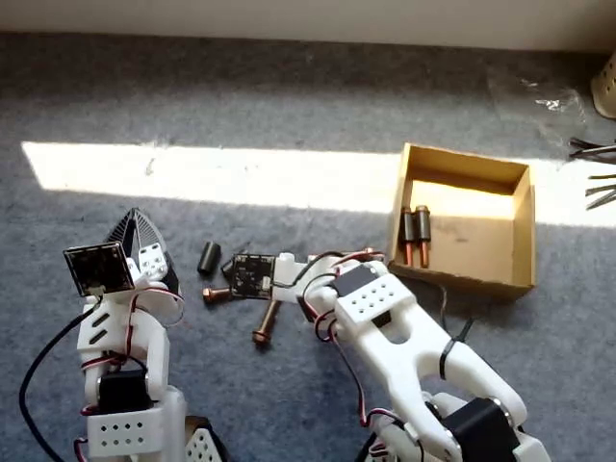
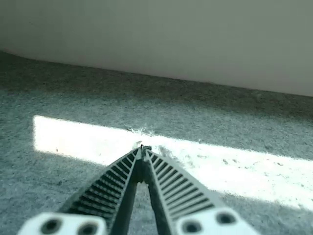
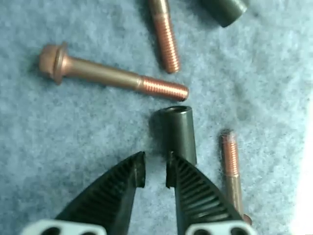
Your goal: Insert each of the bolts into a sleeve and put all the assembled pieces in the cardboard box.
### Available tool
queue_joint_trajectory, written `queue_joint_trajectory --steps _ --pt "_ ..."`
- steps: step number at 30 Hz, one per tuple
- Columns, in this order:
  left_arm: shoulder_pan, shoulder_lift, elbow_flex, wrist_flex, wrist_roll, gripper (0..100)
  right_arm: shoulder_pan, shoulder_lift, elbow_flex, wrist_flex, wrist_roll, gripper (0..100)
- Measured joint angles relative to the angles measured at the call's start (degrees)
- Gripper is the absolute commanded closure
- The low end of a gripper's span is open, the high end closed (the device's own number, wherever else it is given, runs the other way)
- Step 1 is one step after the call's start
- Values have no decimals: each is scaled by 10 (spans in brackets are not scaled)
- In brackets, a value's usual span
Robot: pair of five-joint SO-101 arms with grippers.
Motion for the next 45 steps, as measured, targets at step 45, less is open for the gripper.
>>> queue_joint_trajectory --steps 45 --pt "0 0 0 -17 0 994 -30 120 -104 -1 17 872"
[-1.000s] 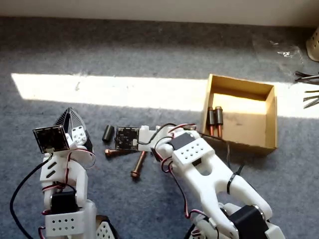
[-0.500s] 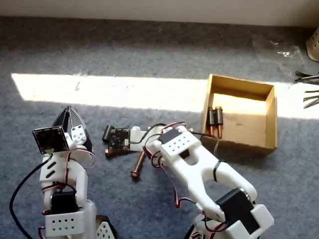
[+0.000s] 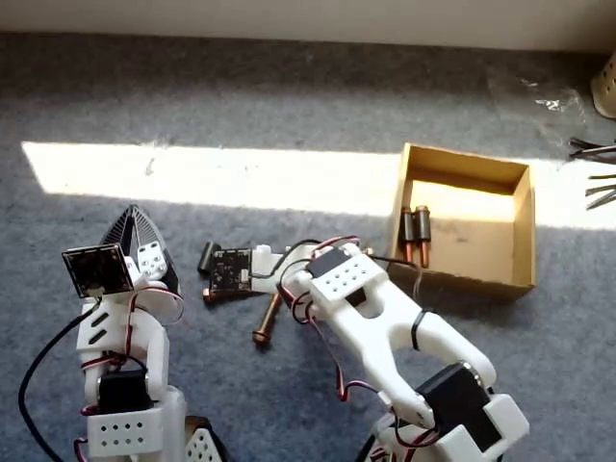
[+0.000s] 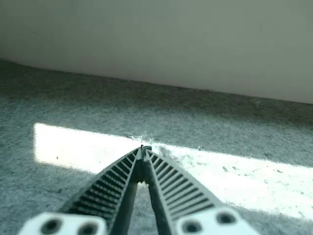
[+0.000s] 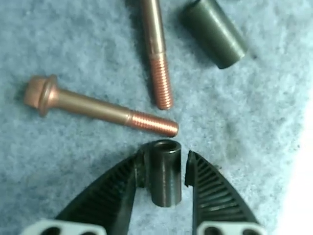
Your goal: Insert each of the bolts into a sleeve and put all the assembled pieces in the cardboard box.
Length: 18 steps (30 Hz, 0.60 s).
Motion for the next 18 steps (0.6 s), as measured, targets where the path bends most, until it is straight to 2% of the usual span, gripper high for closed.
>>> queue_joint_trajectory --steps 15,18 --pt "0 0 0 0 0 993 1 56 -16 0 0 874" --pt "0 0 0 0 0 993 1 56 -16 0 0 921"
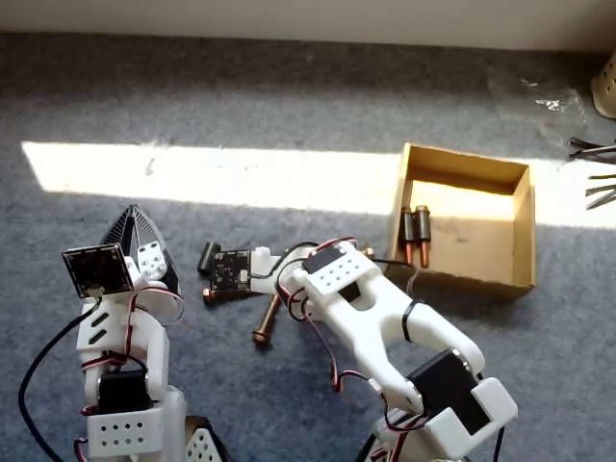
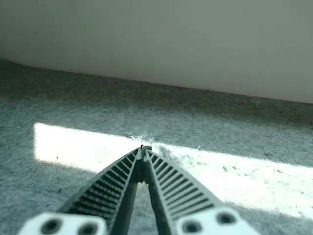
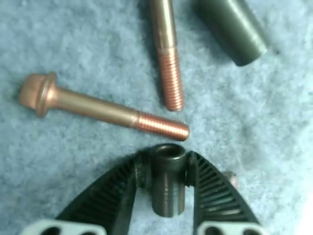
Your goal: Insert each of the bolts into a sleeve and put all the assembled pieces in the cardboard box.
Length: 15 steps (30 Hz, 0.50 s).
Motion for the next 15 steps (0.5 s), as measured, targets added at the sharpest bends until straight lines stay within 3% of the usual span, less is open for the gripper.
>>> queue_joint_trajectory --steps 4,9,15 --pt "0 0 0 0 0 993 2 0 0 -2 0 994" --pt "0 0 0 0 0 993 6 0 -1 -5 0 994" --pt "0 0 0 0 0 993 6 -8 -28 34 -69 994"
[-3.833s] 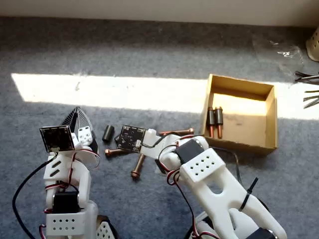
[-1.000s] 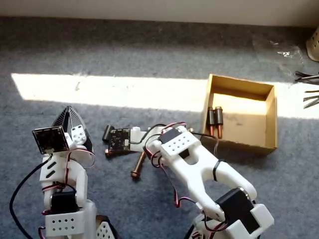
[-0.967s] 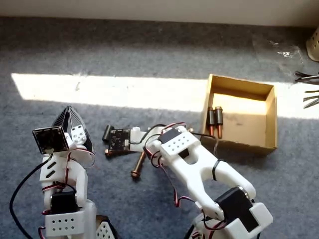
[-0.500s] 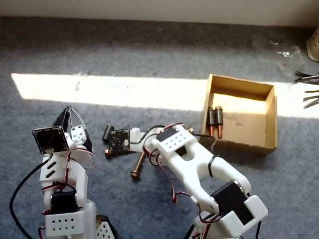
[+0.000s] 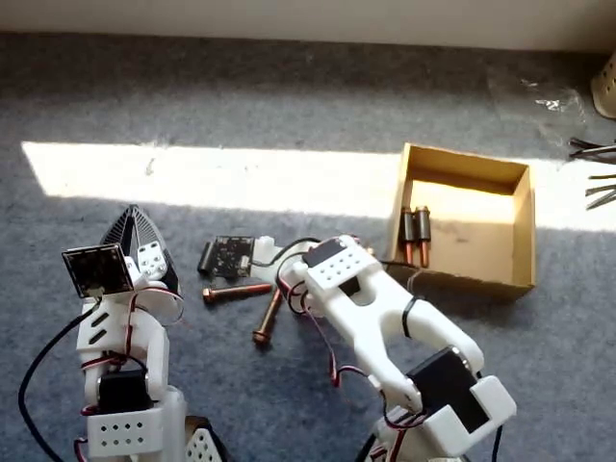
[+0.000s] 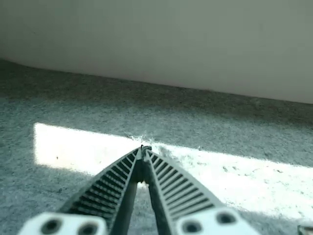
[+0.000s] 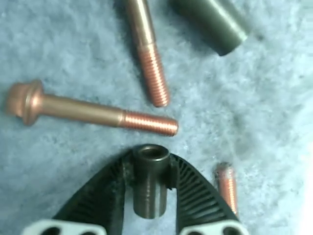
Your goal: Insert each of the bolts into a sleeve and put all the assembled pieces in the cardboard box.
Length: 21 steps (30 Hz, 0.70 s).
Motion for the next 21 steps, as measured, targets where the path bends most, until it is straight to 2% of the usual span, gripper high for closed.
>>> queue_joint_trajectory --steps 9,19,21 --pt "0 0 0 0 0 994 9 -120 -8 34 -85 994" --pt "0 0 0 0 -2 994 25 -170 -8 109 -225 994" --pt "0 0 0 0 -22 994 26 -170 -8 128 -260 994"
